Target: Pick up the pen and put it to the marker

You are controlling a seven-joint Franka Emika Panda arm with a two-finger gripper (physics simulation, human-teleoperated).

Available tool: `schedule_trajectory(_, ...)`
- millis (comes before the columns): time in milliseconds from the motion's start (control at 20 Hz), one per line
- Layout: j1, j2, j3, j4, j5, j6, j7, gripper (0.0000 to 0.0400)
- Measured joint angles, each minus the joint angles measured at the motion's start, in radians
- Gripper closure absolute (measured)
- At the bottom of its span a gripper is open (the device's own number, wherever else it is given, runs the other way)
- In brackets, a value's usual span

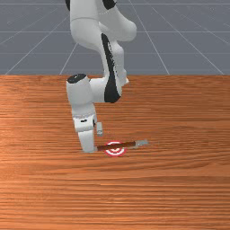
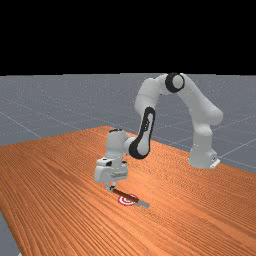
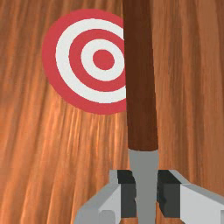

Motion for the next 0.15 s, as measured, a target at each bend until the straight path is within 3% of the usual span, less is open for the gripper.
schedule_trajectory(50,0.054,-0.009,-0.058,0.013,0.013,-0.043,0.102,0.0328)
schedule_trajectory(100,0.09,-0.015,-0.081,0.003,0.02,-0.029,0.155,0.021)
schedule_trajectory(150,0.119,-0.02,-0.089,-0.006,0.021,-0.02,0.185,0.0129)
